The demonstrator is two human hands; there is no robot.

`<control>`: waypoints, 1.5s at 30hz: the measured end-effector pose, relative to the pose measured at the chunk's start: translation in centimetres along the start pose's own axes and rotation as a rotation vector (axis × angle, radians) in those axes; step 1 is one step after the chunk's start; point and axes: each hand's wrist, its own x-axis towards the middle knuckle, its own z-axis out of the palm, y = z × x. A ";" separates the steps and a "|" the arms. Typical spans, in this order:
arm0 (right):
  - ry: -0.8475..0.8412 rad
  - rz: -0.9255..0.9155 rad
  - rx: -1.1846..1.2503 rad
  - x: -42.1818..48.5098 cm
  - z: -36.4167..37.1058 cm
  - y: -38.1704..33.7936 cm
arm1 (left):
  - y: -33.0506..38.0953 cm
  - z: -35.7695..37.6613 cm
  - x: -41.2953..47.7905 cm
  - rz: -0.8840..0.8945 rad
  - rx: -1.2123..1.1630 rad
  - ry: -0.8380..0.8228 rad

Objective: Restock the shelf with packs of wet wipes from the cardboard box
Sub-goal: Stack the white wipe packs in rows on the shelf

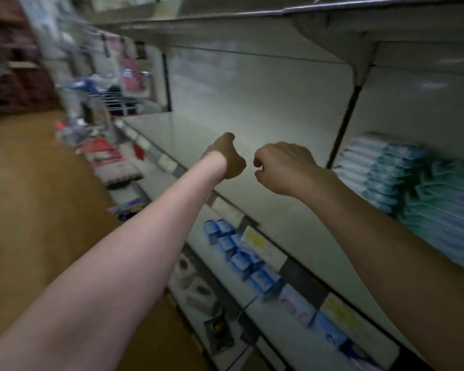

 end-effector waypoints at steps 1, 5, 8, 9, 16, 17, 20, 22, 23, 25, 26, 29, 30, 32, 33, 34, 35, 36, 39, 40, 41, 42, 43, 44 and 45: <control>-0.014 -0.045 0.009 -0.1 0.0 -1.6 | -1.2 -1.1 -1.0 -0.036 0.039 0.033; -0.034 -0.224 0.046 -0.5 -0.4 -8.8 | -6.1 -5.8 -5.4 -0.146 0.115 0.129; -0.035 -0.374 0.062 -1.2 -0.6 -15.0 | -10.4 -9.4 -9.1 -0.264 0.107 0.180; -0.036 -0.421 0.071 -1.6 -0.6 -17.2 | -11.9 -10.6 -10.4 -0.314 0.100 0.191; -0.059 -0.740 0.115 -5.9 -0.9 -33.1 | -23.0 -19.1 -22.1 -0.653 0.111 0.357; -0.060 -0.782 0.129 -6.8 -0.9 -35.4 | -24.5 -20.1 -24.0 -0.696 0.126 0.383; -0.097 -0.907 0.164 -10.0 -0.6 -41.7 | -28.5 -22.7 -29.7 -0.809 0.152 0.420; -0.119 -0.981 0.181 -12.3 -0.3 -45.5 | -31.0 -24.1 -33.4 -0.850 0.150 0.418; -0.135 -1.012 0.187 -13.4 0.0 -47.3 | -32.3 -24.7 -35.1 -0.870 0.150 0.416; -0.183 -1.063 0.186 -15.4 0.4 -50.5 | -34.7 -25.8 -38.5 -0.911 0.140 0.401; -0.211 -1.086 0.182 -16.3 0.6 -52.0 | -35.8 -26.2 -40.1 -0.932 0.136 0.387; -0.285 -1.134 0.165 -19.0 1.5 -56.0 | -39.0 -26.8 -44.3 -0.999 0.127 0.354; -0.306 -1.142 0.154 -19.8 1.9 -57.1 | -40.1 -26.9 -45.6 -1.023 0.107 0.351; -0.349 -1.151 0.130 -21.2 3.1 -59.1 | -42.3 -26.7 -47.9 -1.074 0.050 0.345; -0.372 -1.154 0.117 -21.8 3.8 -60.1 | -43.5 -26.6 -48.9 -1.101 0.022 0.341; -0.400 -1.157 0.104 -22.2 4.5 -60.9 | -44.6 -26.5 -50.0 -1.134 -0.005 0.340; -0.433 -1.161 0.091 -22.5 5.4 -61.8 | -45.8 -26.3 -51.1 -1.165 -0.025 0.350; -0.466 -1.170 0.077 -22.7 6.2 -62.6 | -46.8 -26.1 -52.1 -1.189 -0.042 0.372; -0.537 -1.217 0.041 -23.5 8.6 -65.1 | -49.8 -25.1 -54.9 -1.234 -0.107 0.426; -0.546 -1.233 0.031 -23.9 9.5 -66.0 | -50.7 -24.7 -55.6 -1.261 -0.126 0.409; -0.554 -1.252 0.021 -24.3 10.5 -66.8 | -51.5 -24.3 -56.3 -1.290 -0.158 0.395; -0.563 -1.274 0.010 -24.7 11.6 -67.6 | -52.4 -23.9 -56.8 -1.319 -0.209 0.393; -0.575 -1.297 -0.004 -25.1 12.8 -68.5 | -53.4 -23.5 -57.3 -1.344 -0.274 0.404; -0.591 -1.322 -0.021 -25.5 14.0 -69.4 | -54.3 -23.1 -57.9 -1.366 -0.334 0.428; -0.611 -1.346 -0.033 -25.8 15.3 -70.2 | -55.1 -22.7 -58.4 -1.386 -0.384 0.456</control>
